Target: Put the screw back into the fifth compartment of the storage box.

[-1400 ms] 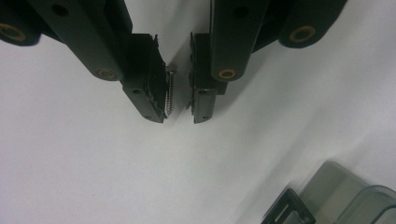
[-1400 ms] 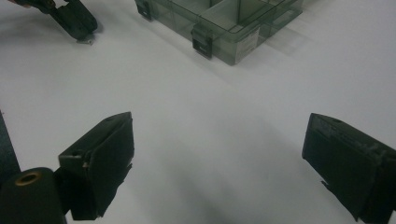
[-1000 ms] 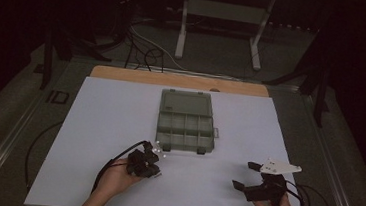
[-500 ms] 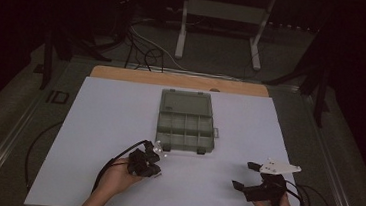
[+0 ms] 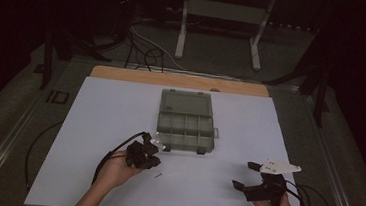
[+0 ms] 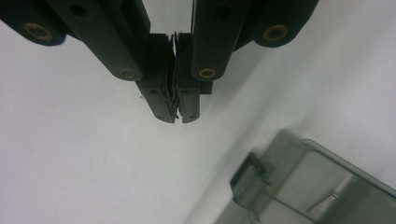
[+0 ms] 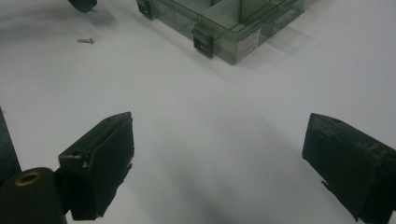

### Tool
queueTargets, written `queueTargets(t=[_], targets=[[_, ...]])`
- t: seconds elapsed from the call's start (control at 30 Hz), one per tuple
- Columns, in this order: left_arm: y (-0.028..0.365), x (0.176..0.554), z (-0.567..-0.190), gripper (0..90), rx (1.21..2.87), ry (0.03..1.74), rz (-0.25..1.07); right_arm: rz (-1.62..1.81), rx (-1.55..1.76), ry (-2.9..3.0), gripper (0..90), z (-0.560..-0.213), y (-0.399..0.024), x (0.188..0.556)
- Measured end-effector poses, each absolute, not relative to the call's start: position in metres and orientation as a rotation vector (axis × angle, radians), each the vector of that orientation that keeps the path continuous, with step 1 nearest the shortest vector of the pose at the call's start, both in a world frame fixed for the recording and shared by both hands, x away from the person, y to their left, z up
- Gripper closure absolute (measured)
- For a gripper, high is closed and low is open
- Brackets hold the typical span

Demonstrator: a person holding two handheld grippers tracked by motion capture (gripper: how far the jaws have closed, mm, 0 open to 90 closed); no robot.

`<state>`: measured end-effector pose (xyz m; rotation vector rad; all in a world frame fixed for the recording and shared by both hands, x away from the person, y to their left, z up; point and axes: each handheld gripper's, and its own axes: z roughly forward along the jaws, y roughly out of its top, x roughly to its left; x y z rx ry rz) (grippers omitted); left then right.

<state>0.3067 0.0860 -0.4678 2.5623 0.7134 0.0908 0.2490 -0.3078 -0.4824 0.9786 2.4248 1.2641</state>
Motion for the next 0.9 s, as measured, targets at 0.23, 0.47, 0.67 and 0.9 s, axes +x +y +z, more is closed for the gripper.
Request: queueTargets(t=[0.23,0.47,0.67,0.9], targets=[[0.089,0.317,-0.458,87.5,2.535,0.73,0.101,1.264,0.976,2.425,8.9,-0.482,-0.308,0.249],[0.089,0.329,-0.45,87.5,2.523,0.74,0.106,1.264,0.97,2.427,8.9,-0.482,-0.308,0.249],[0.088,0.338,-0.445,87.5,2.525,0.744,0.114,1.268,0.979,2.424,8.9,-0.482,-0.308,0.249],[0.086,0.353,-0.438,87.5,2.52,0.759,0.123,1.27,0.982,2.423,8.9,-0.482,-0.308,0.249]])
